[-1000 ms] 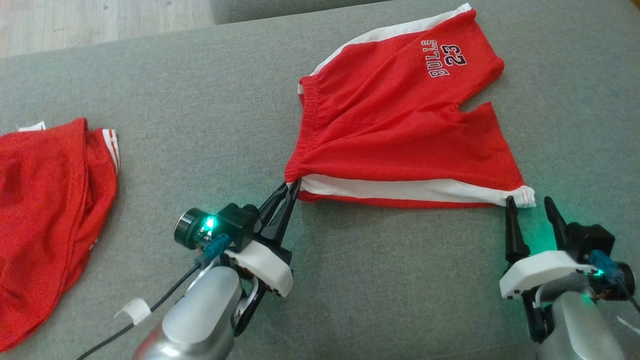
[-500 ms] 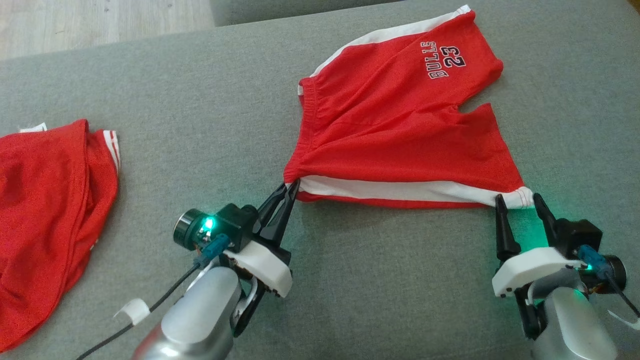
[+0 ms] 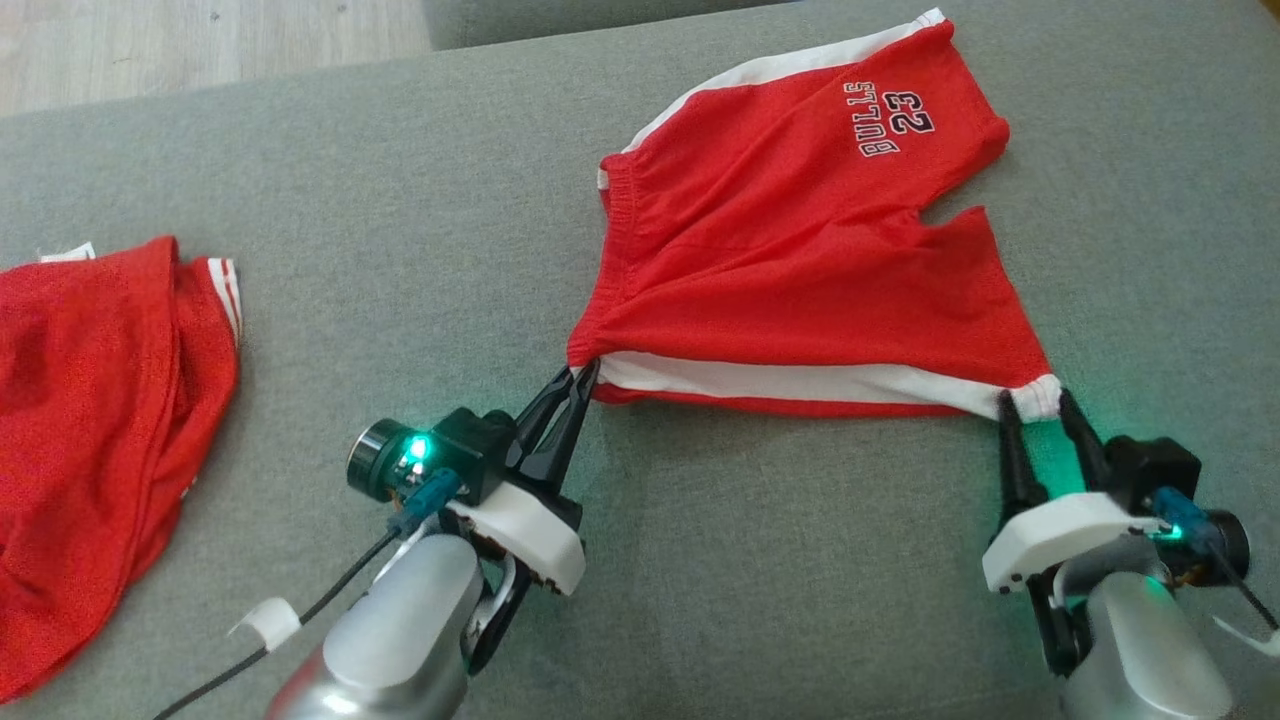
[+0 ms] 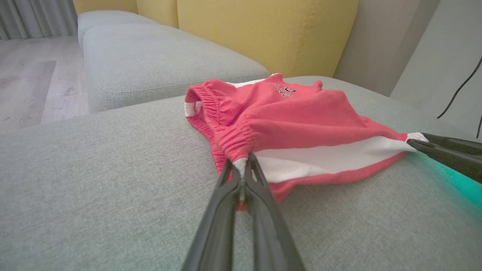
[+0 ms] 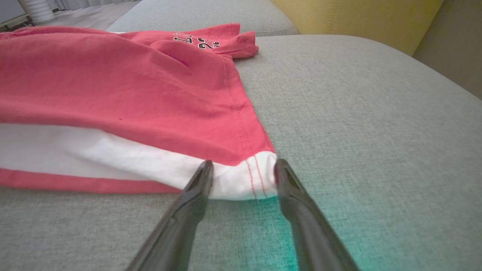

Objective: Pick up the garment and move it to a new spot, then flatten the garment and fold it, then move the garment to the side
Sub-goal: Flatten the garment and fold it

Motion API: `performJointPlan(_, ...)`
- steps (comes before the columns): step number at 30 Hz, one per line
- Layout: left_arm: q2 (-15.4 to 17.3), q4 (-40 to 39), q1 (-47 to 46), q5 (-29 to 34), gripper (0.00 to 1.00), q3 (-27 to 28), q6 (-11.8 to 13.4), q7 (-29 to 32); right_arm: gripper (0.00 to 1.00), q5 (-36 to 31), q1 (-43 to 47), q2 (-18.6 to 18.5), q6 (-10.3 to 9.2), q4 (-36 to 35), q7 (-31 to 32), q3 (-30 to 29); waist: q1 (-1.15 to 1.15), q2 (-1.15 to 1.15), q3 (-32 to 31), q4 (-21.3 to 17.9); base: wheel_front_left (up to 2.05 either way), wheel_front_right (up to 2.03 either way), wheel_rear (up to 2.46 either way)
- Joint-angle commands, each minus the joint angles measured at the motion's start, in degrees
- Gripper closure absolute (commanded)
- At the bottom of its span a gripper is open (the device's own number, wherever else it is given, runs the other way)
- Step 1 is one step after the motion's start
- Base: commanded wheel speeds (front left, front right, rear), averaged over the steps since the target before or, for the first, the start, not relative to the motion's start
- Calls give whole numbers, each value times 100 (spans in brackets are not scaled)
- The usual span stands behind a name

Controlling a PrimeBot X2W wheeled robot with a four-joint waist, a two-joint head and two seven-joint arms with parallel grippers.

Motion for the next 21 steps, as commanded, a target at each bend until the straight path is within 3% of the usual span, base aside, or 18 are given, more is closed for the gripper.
performJointPlan(1, 117, -148, -143, -55, 100, 143, 26, -68, 94, -20, -213, -25, 39, -103, -71, 125, 0, 0, 5, 1, 0, 0, 0)
performJointPlan(2, 119, -146, -148, -58, 100, 140, 26, -68, 100, -21, -223, -25, 39, -87, -71, 127, 0, 0, 7, 2, 0, 0, 0)
performJointPlan(10, 165, -149, -138, -92, 100, 157, 52, -69, 100, -3, -258, -25, 39, -177, -75, 191, 0, 0, -83, -10, 0, 0, 0)
performJointPlan(21, 550, -579, -416, -114, 100, 435, 76, -48, 100, 749, -455, -25, 39, -1703, -79, 921, 0, 0, -447, -99, 0, 0, 0)
